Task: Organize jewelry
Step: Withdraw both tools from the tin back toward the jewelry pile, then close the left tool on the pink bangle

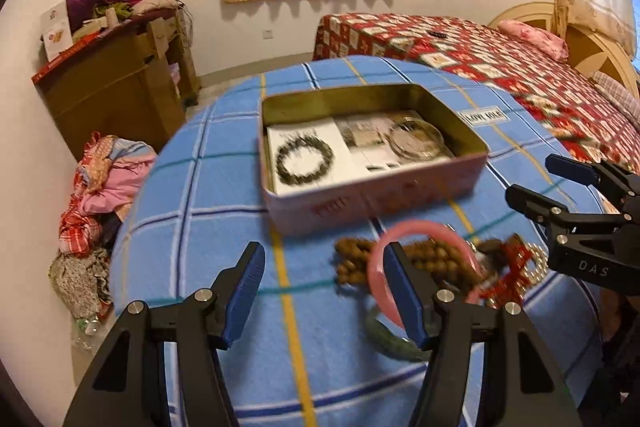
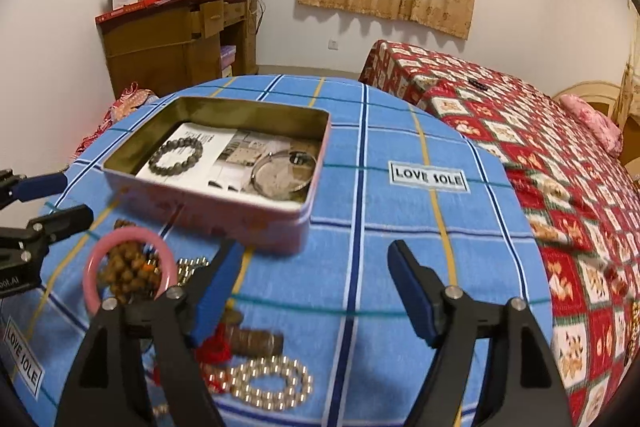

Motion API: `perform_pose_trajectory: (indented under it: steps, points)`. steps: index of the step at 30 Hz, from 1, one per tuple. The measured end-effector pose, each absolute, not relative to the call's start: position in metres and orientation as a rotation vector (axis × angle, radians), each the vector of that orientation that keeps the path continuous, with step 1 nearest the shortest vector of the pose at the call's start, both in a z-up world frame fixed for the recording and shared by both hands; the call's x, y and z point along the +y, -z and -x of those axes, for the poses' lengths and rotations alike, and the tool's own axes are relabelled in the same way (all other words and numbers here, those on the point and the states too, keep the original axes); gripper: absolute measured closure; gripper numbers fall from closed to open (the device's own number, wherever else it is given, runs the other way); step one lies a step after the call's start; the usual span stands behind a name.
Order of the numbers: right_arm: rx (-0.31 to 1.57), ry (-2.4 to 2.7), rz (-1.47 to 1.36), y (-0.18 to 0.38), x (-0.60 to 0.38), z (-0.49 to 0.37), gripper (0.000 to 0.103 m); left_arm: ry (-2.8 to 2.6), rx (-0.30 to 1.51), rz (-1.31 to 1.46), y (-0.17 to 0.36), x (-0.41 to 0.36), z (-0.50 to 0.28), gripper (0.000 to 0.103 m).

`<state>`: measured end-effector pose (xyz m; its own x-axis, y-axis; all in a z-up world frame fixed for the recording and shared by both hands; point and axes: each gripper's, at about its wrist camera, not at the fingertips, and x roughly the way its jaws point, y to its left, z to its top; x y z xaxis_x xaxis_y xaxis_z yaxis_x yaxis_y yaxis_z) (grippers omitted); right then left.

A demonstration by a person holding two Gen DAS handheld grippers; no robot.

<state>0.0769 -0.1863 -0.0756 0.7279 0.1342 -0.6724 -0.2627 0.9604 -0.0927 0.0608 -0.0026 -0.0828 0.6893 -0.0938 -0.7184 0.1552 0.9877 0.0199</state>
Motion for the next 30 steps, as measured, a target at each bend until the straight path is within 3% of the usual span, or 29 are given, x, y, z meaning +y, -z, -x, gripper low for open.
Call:
perform_pose_trajectory:
  steps: [6, 7, 9, 16, 18, 30]
  points:
    - [0.748, -0.220, 0.150, 0.086, -0.193, -0.068, 0.023, 0.164, 0.822, -0.100, 0.092, -0.015, -0.060, 0.042]
    - [0.750, -0.217, 0.144, 0.087, -0.195, -0.066, 0.023, 0.164, 0.830, -0.112, 0.095, -0.017, -0.061, 0.045]
    - [0.752, -0.213, 0.131, 0.088, -0.198, -0.067, 0.022, 0.174, 0.859, -0.107, 0.101, -0.017, -0.063, 0.064]
    - [0.751, -0.209, 0.108, 0.093, -0.200, -0.062, 0.016, 0.215, 0.864, -0.096, 0.103, -0.020, -0.065, 0.078]
    - [0.745, -0.209, 0.100, 0.093, -0.202, -0.060, 0.016, 0.230, 0.868, -0.093, 0.103, -0.021, -0.064, 0.090]
    - [0.752, -0.204, 0.058, 0.091, -0.214, -0.048, 0.018, 0.203, 0.782, -0.045, 0.074, 0.001, -0.052, 0.094]
